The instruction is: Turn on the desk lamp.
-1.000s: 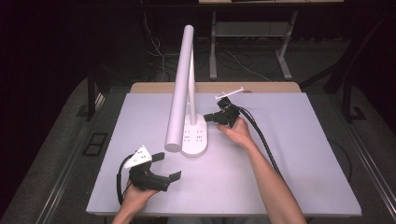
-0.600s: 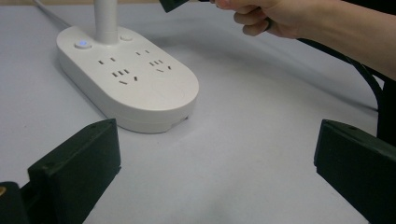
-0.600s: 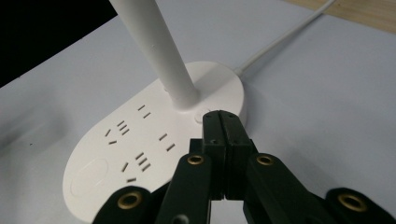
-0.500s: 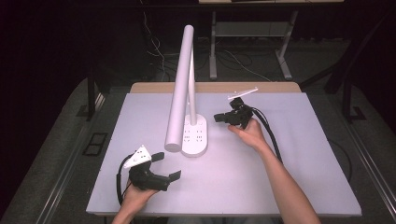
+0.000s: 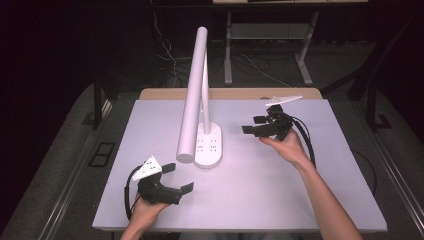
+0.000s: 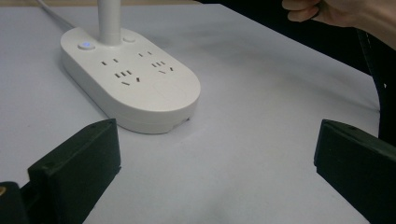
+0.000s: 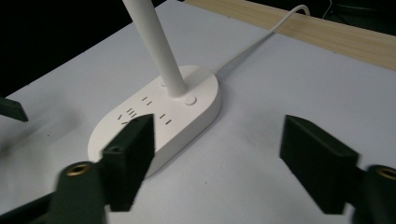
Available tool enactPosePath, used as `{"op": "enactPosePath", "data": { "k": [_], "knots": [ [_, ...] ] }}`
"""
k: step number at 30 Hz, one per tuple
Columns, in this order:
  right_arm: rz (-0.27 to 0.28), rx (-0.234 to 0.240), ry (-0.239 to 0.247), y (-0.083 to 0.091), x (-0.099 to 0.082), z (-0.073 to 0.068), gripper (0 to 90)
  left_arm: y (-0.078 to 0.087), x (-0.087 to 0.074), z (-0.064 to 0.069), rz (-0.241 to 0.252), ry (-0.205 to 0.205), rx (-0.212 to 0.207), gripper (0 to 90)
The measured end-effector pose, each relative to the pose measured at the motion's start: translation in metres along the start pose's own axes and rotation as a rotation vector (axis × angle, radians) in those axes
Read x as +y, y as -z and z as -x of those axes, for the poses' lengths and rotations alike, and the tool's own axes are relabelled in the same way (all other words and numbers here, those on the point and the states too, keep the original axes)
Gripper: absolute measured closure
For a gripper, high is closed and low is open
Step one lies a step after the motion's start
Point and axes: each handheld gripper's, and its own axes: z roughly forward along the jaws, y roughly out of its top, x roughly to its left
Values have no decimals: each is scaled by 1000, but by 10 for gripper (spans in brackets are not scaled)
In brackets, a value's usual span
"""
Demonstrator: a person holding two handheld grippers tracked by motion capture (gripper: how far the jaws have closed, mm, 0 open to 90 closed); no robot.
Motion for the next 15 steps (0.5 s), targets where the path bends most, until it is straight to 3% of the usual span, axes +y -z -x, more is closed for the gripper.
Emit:
{"op": "enactPosePath", "data": {
  "k": [1, 3, 5, 15],
  "knots": [
    [-2, -2, -4, 4, -1, -1, 124, 0, 0, 0, 0, 2, 0, 0],
    [-3, -14, -13, 13, -5, -1, 103, -1, 0, 1, 1, 3, -1, 0],
    [-2, -18, -26, 20, -8, -1, 2, -1, 0, 1, 1, 2, -1, 0],
    [3, -43, -42, 55, -36, -6, 4, -2, 0, 2, -1, -1, -4, 0]
  ]
}}
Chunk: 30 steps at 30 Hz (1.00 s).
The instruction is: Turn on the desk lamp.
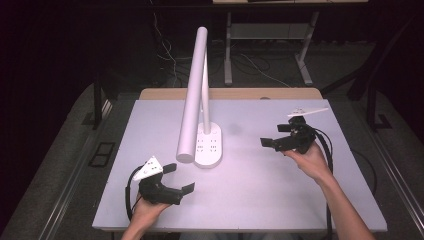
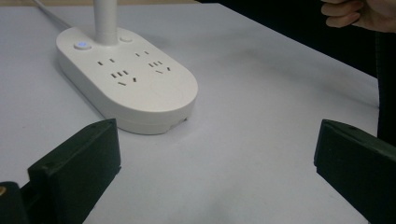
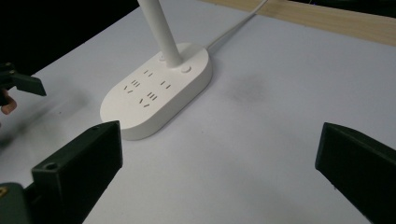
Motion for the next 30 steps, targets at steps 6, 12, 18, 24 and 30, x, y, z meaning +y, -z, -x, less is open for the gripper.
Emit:
{"op": "enactPosePath", "data": {
  "k": [6, 12, 18, 24, 30],
  "knots": [
    [9, -2, -14, 13, -19, -3, 4, 0, 0, 0, 0, -1, 1, 0],
    [21, 3, -23, 26, -37, -8, 4, -1, 0, 0, -1, -1, 3, 0],
    [38, 8, -39, 37, -56, -12, 5, 0, 0, 0, -3, -6, 4, 0],
    [62, 6, -53, 46, -81, -17, 5, 0, 0, 0, -4, -5, 5, 0],
    [93, 3, -77, 51, -103, -24, 5, 0, 0, 1, -5, -6, 7, 0]
  ]
}}
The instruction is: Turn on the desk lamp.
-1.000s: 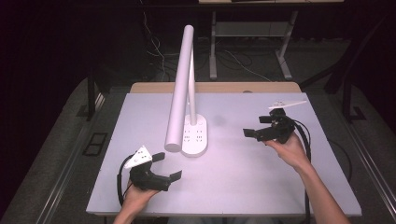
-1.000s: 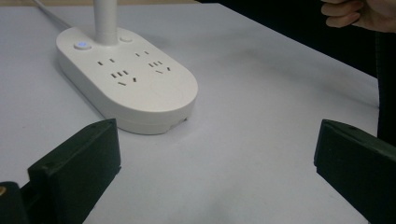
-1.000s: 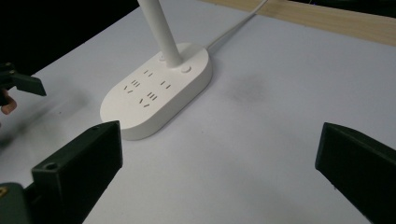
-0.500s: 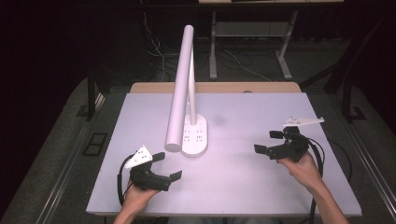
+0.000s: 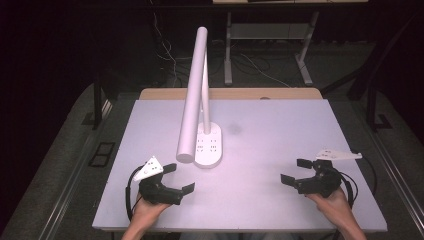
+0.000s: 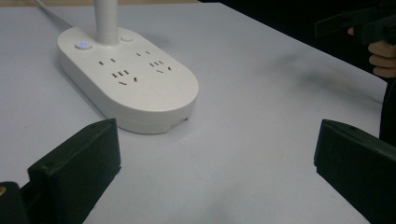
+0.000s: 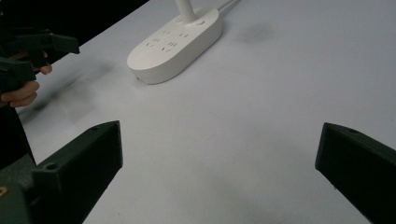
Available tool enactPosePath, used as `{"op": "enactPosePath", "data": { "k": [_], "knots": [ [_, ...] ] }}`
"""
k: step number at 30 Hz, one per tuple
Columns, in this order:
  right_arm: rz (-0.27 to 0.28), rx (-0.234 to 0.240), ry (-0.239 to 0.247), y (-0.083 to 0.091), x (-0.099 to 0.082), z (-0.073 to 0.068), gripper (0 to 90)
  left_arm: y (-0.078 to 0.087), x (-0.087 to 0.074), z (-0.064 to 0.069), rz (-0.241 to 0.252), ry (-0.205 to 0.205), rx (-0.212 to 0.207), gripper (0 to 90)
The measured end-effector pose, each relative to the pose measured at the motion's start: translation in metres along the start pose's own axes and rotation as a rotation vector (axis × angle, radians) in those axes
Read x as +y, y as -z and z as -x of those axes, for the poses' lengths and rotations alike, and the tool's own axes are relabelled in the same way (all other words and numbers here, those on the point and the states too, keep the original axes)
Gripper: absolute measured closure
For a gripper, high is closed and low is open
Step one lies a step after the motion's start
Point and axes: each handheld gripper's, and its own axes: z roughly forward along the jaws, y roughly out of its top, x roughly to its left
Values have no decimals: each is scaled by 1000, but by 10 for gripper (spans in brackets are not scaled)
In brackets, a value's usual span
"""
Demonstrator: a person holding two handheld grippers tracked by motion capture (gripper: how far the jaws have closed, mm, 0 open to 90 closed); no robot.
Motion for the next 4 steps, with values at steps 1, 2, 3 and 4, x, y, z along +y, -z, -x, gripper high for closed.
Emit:
{"op": "enactPosePath", "data": {
  "k": [1, 2, 3, 4],
  "knots": [
    [-1, 1, -3, 1, -2, -1, 5, 0, 0, 0, 1, 0, 0, 0],
    [1, -2, 4, 1, -3, -2, 5, 0, 0, 0, 0, 0, 0, 0],
    [5, -5, 9, 2, -5, -2, 5, 0, 0, -1, -2, -2, 0, 0],
    [4, -7, 11, 2, -7, -3, 5, 0, 0, -1, -2, -2, -1, 0]
  ]
}}
